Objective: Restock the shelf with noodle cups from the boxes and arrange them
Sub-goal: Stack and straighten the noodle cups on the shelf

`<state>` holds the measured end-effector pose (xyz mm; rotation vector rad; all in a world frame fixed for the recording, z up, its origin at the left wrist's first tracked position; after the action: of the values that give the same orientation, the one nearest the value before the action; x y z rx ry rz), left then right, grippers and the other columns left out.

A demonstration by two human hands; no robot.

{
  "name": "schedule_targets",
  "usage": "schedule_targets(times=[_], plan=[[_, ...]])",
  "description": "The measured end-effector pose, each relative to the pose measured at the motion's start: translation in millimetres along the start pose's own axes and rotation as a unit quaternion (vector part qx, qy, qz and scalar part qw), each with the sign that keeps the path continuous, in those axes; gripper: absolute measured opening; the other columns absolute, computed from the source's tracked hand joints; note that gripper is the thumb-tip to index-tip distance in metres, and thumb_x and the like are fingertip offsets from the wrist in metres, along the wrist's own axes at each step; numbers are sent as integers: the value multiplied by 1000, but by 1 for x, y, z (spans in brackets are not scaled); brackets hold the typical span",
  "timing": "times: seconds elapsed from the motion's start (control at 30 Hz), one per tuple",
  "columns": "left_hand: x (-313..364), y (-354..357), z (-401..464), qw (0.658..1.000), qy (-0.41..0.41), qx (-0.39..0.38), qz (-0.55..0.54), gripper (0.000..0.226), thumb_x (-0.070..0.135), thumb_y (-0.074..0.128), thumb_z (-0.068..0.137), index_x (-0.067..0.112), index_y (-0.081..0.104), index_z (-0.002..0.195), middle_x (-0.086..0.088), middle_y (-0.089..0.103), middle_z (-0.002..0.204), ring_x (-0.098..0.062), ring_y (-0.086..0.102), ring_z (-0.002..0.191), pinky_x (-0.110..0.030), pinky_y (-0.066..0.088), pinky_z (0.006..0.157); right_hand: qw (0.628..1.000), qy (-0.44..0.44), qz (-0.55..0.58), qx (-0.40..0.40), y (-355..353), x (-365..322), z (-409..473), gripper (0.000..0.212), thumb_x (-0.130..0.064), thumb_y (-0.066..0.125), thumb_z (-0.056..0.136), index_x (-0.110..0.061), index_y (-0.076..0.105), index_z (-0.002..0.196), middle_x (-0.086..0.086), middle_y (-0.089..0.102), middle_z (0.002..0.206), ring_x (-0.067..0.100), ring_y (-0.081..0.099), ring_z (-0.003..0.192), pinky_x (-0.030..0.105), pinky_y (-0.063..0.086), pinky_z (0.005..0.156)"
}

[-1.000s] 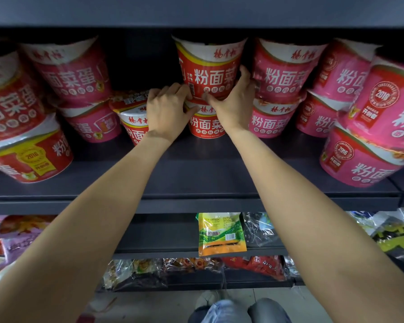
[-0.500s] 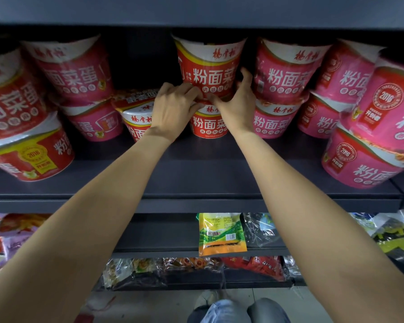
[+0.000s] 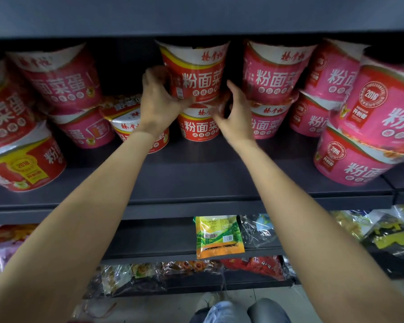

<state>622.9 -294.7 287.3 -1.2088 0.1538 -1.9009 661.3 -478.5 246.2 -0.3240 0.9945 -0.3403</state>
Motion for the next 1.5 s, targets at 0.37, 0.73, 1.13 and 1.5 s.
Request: schedule_targets(times=[0.37,0.73,1.13,1.5], plan=[[3,28,21,995,-87,-55,11,109,58,77,65,10,22,146,-6,42,147,-22,44,133,-35,40,105,993,91,64,47,24,14,-12,88,-26,81,75,-7,31,145,8,46,143,23,46,131,41,40,108],[0,28,18,994,-44,-101,-6,94,52,69,79,15,20,150,-4,42,148,-21,44,133,-33,39,105,992,83,78,60,22,18,-8,70,-26,72,85,-6,36,141,8,50,140,23,49,128,40,42,106],[-1,26,15,991,-71,-115,2,95,52,67,80,11,18,150,-5,41,148,-21,43,134,-33,39,105,996,74,48,15,21,19,-6,70,-31,63,91,-7,27,147,9,43,146,23,43,134,35,37,110],[-61,-112,-89,971,41,112,207,44,29,62,84,8,57,122,-17,57,118,-37,53,106,-43,45,84,984,-150,-87,36,46,-64,-74,44,-23,62,89,-9,53,130,11,55,131,28,48,124,30,40,97]])
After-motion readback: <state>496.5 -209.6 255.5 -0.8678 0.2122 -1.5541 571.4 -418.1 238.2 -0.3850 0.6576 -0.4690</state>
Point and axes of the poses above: each hand's wrist, its own z-axis towards the middle knuckle, its own y-axis out of the palm, x = y × z, the point moved 8 cm from there along z, towards the middle knuckle
